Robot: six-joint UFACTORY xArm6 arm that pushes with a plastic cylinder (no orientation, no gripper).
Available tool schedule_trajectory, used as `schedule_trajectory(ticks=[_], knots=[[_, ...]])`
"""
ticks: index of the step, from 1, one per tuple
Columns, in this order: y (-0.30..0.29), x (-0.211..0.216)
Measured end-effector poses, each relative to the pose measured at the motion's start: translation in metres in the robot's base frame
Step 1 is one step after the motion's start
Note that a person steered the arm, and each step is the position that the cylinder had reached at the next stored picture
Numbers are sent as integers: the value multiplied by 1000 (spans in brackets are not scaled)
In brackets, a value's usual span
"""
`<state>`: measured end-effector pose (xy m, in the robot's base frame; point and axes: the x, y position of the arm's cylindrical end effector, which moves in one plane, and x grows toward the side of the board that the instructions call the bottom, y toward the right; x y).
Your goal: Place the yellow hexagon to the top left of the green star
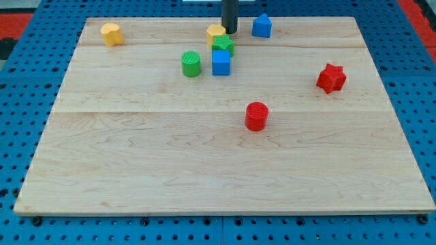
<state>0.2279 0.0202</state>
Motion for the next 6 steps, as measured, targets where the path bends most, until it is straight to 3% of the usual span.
schedule_trajectory(ticks=[4,6], knots=[[-12,-13],[-116,15]])
